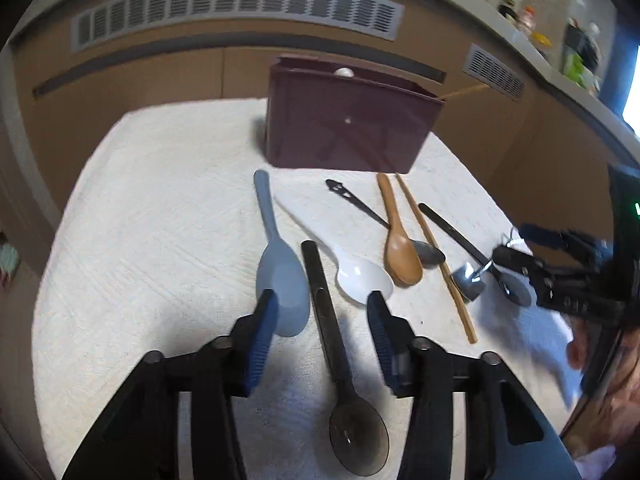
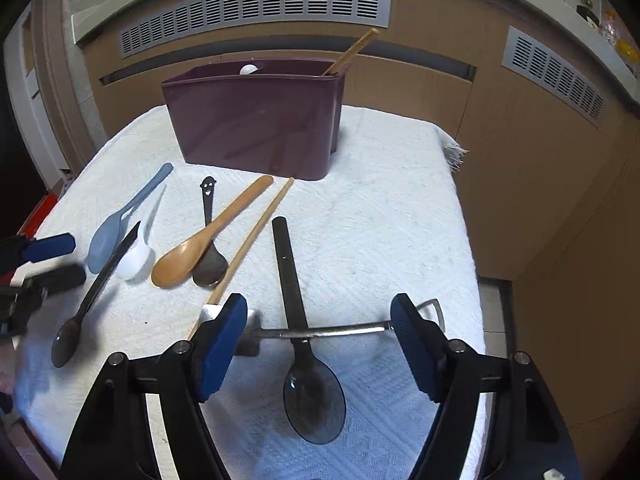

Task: Organize utensils
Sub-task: 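Move the left tool back over the table toward the smoky translucent spoon, then grasp the smoky translucent spoon with the left tool and lift it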

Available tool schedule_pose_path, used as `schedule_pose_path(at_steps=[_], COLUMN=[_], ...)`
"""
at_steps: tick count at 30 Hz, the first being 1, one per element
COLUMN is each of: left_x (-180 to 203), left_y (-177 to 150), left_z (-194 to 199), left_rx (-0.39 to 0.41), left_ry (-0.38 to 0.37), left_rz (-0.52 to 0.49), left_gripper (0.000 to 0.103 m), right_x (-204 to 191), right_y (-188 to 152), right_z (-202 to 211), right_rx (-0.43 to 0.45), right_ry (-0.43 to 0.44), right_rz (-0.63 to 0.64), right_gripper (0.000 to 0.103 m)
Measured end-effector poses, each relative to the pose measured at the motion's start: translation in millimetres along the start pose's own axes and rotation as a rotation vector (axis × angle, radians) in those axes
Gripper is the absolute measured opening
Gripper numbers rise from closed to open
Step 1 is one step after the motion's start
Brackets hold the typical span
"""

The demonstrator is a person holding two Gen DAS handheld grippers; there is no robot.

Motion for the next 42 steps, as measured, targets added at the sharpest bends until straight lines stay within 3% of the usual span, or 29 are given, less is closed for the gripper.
schedule_pose_path(at_steps=[2, 5, 7, 12, 17, 19, 23, 26, 31, 37, 42], left_x=[2, 3, -6, -26, -29, -20, -7, -2, 16, 31, 21], left_y=[-2, -2, 5, 29, 40, 32, -4, -38, -77, -77, -66], left_z=[-1, -2, -5, -28, -38, -29, -4, 13, 25, 11, 20], left_rx=[-0.012, 0.001, 0.016, -0.022, -0.05, -0.04, -0.031, -0.063, -0.108, -0.09, -0.006], left_ry=[-0.034, 0.012, 0.041, 0.101, 0.086, 0.058, 0.043, 0.019, 0.024, 0.132, 0.131], left_rz=[0.003, -0.016, 0.023, 0.077, 0.094, 0.048, -0.054, -0.062, -0.078, -0.126, -0.094], left_gripper=[0.041, 0.041, 0.041, 0.041, 0.041, 0.041, 0.041, 0.041, 0.041, 0.041, 0.035], right_x=[1, 3, 6, 9, 6, 5, -9, -23, -27, -16, -6], right_y=[-2, -4, -5, -5, -5, -6, -6, -9, -11, -21, -28], right_z=[3, 5, 6, 9, 13, 15, 15, 15, 25, 40, 45], right_rx=[0.014, 0.028, 0.039, 0.064, 0.086, 0.089, 0.071, 0.054, 0.075, 0.094, 0.104], right_ry=[-0.001, -0.009, -0.039, -0.018, -0.049, -0.046, 0.038, 0.069, 0.047, -0.016, -0.053], right_rz=[-0.005, 0.008, 0.007, -0.024, 0.012, 0.018, 0.032, 0.056, 0.035, 0.012, 0.004], right_gripper=[0.069, 0.07, 0.07, 0.07, 0.07, 0.07, 0.07, 0.07, 0.07, 0.071, 0.075])
Point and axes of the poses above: each gripper's, at about its wrist camera, not at the fingertips, and z roughly against the way its jaws point, x to its right, y to its top, the point moved 7 cm from there along -z, roughly the way its jaws point
